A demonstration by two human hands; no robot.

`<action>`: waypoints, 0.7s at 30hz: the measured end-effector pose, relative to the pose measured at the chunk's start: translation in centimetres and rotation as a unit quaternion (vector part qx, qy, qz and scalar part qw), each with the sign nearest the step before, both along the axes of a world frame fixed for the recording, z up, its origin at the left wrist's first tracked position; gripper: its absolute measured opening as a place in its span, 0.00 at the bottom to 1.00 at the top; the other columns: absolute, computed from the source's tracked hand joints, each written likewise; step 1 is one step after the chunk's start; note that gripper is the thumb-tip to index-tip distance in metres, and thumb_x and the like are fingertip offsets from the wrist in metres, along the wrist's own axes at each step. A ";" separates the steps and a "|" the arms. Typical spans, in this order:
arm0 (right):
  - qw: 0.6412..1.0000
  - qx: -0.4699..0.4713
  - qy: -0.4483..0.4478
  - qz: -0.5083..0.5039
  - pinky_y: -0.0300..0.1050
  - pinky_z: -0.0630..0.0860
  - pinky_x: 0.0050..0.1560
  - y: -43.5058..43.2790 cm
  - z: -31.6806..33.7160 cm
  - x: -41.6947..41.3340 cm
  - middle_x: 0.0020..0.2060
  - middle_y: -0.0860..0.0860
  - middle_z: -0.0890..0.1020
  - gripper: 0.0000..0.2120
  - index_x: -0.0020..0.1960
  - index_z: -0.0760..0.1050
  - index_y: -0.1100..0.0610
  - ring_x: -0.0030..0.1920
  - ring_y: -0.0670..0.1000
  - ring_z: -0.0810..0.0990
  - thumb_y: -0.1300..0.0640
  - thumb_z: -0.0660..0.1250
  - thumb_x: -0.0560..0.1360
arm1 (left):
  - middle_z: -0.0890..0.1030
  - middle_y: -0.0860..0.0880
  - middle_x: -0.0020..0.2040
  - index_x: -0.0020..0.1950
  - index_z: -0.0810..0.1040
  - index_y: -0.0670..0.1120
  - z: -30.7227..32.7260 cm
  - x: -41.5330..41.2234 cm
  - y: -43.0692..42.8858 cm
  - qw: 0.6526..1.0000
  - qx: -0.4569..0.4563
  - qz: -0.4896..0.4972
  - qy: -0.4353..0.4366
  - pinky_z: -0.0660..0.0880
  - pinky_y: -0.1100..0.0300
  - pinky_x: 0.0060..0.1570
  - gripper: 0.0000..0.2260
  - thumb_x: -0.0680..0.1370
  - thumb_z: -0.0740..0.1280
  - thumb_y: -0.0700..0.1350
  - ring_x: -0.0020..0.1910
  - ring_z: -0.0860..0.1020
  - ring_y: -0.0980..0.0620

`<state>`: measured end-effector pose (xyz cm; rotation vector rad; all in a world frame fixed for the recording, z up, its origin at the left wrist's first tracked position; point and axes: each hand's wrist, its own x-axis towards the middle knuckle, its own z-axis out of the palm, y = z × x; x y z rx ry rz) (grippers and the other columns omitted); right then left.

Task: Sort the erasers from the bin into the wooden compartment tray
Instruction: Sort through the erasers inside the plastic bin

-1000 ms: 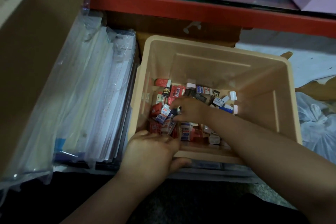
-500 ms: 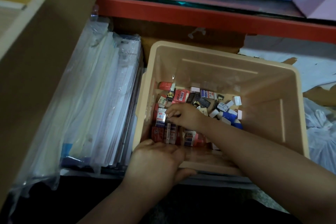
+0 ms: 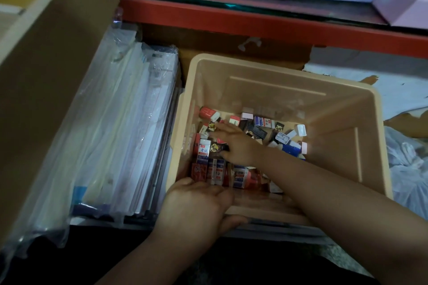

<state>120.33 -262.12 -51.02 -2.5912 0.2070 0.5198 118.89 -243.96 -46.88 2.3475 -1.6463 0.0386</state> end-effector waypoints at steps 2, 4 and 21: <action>1.000 0.017 0.000 0.013 0.39 0.49 0.71 0.4 0.2 -0.3 0.75 0.54 0.51 0.26 0.73 0.57 0.56 0.75 0.52 0.48 0.62 0.59 0.76 | 0.77 0.57 0.25 0.30 0.78 0.52 0.1 0.0 0.0 1.000 -0.002 -0.002 -0.004 0.67 0.69 0.28 0.20 0.67 0.54 0.63 0.24 0.76 0.57; 0.999 0.029 -0.014 0.005 0.35 0.52 0.67 0.6 0.5 -0.2 0.75 0.53 0.54 0.25 0.72 0.59 0.57 0.75 0.51 0.53 0.63 0.59 0.76 | 0.76 0.57 0.25 0.30 0.78 0.53 0.1 0.0 -0.1 1.000 -0.002 -0.001 -0.010 0.67 0.69 0.28 0.20 0.67 0.53 0.63 0.24 0.75 0.57; 0.983 -0.117 -0.046 -0.135 0.47 0.58 0.70 -3.4 -1.2 0.2 0.71 0.53 0.63 0.25 0.71 0.60 0.56 0.73 0.55 0.55 0.68 0.53 0.76 | 0.78 0.57 0.26 0.32 0.79 0.53 0.0 -0.3 0.1 1.000 0.007 0.001 0.000 0.69 0.68 0.30 0.20 0.67 0.53 0.63 0.24 0.76 0.56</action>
